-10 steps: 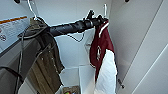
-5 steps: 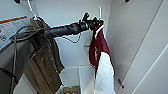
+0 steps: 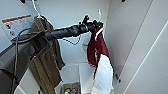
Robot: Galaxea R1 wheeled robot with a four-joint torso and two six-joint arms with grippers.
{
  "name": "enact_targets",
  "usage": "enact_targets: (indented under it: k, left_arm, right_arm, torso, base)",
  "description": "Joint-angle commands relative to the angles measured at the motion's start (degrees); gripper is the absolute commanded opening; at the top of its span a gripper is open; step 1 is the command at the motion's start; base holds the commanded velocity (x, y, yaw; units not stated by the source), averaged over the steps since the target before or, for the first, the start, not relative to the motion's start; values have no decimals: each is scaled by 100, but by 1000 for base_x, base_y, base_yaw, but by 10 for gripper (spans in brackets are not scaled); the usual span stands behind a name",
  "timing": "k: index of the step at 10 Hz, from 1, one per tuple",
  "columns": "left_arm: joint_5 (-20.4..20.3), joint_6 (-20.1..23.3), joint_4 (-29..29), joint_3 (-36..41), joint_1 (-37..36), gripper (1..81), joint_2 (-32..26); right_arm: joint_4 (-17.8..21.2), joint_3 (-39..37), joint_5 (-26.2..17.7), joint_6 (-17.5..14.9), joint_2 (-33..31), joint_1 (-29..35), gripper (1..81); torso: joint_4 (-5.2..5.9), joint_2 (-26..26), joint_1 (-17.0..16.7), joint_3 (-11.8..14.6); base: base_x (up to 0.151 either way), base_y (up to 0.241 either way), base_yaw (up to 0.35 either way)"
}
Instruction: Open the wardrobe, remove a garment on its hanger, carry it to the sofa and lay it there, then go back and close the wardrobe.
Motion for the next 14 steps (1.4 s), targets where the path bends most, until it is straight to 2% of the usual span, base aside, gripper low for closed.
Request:
enact_targets:
  k: [1,3,7,11,14]
  left_arm:
    - [-232,205,223,60,-1257,10,-33]
    - [-232,205,231,104,-1249,10,-51]
    - [-162,213,249,446,-1249,10,-86]
    - [576,240,477,1650,-1178,10,-262]
    - [700,222,460,1871,-1134,10,-95]
  right_arm:
    - [49,21,-373,-6,43,149,811]
    - [49,21,-373,-6,35,141,811]
    - [49,21,-303,-6,35,123,811]
    - [23,21,-215,-6,35,123,811]
    - [14,29,-127,-15,35,114,811]
  torso:
    - [0,0,-2,0]
    - [0,0,-5,-2]
    - [0,-5,-18,0]
    - [0,-5,-15,0]
    - [0,-5,-15,0]
  base:
    - [-136,0,0]
    - [-134,0,0]
    - [0,0,0]
    - [0,0,0]
    - [0,0,0]
